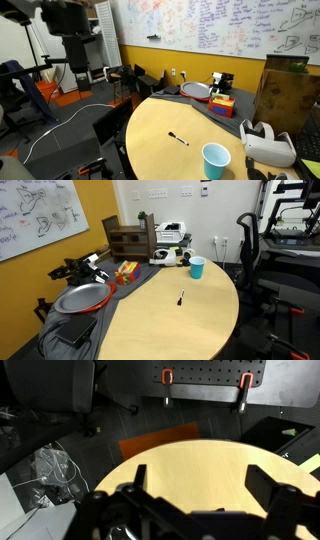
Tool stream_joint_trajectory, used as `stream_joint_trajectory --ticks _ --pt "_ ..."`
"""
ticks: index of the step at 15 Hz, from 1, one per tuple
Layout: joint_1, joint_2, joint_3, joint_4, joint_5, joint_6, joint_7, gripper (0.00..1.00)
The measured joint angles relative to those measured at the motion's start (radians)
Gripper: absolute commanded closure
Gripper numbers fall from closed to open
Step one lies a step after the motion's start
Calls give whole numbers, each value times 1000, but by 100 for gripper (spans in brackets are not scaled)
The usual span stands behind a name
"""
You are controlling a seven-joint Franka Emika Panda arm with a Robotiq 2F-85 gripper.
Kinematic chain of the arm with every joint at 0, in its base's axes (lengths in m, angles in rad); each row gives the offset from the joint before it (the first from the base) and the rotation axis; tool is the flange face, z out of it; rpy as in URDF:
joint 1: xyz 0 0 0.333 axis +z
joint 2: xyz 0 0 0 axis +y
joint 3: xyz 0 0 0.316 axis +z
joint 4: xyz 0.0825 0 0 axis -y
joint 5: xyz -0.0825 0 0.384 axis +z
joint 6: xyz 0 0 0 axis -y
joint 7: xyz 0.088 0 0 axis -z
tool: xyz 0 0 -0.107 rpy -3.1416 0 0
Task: Take the marker from the table and place it in the blue cup
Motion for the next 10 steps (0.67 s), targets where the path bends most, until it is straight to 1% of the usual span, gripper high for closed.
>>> stream_joint_trajectory --ticks 8,10 --pt "2 0 0 0 0 2 0 0" --pt "3 0 1 -2 -2 33 2 0"
